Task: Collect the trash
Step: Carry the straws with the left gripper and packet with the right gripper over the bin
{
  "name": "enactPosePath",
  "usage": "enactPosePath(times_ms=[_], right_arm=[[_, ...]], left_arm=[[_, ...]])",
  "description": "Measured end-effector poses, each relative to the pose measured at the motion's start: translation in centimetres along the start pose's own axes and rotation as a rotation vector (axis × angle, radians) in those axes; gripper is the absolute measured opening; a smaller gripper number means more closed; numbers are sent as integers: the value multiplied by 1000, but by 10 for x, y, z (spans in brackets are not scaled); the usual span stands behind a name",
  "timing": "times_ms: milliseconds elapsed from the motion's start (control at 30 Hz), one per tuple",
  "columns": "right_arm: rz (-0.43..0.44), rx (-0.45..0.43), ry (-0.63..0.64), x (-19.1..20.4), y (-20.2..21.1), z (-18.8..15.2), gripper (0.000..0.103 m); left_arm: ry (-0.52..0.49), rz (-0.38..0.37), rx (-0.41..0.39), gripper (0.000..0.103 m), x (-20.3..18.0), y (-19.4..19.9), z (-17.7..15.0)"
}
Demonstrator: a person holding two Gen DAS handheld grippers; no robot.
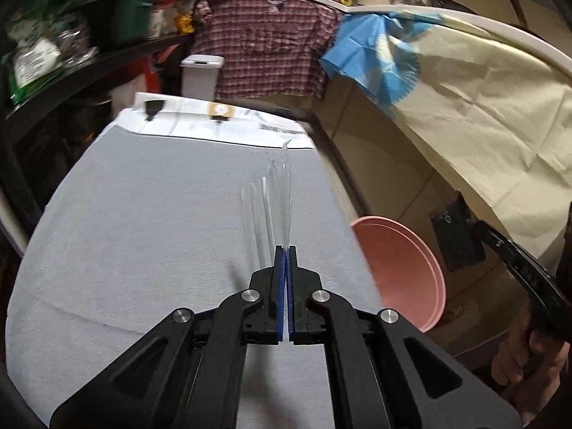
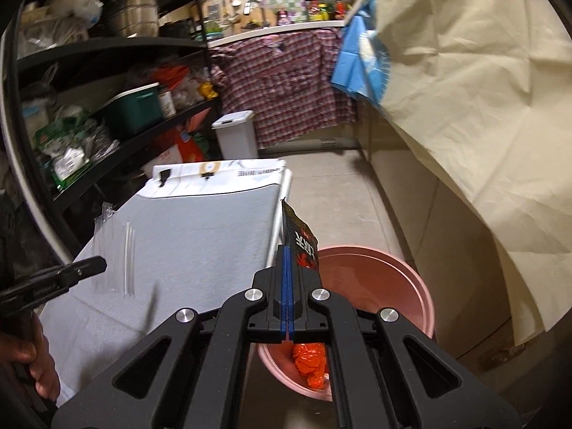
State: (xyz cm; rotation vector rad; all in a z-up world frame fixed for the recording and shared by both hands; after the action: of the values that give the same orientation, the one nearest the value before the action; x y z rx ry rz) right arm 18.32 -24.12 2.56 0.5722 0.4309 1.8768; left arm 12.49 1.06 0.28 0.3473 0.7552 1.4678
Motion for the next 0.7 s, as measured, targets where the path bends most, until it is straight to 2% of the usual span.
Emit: enactPosePath(times_ms=[433,700], right_arm=[[-69,18,-90,-45,-13,1,0],[-86,31,-132,-62,-23,1,0]], left_arm=[[-125,-132,12,1,-83,-26,25],[-206,-223,58,1,-126,-55,30]])
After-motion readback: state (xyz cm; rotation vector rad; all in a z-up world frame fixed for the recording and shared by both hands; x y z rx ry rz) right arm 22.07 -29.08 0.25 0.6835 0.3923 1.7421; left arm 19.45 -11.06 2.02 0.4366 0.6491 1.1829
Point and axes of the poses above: each gripper's, at about its wrist camera, not at the fingertips, and y roughly against the way its jaws point, x to its left, z to its top, the point moved 2 cm from there along -y, roughly the way its jaws point, and after that the axes turned 2 degrees about -y, right-handed, at the moved point
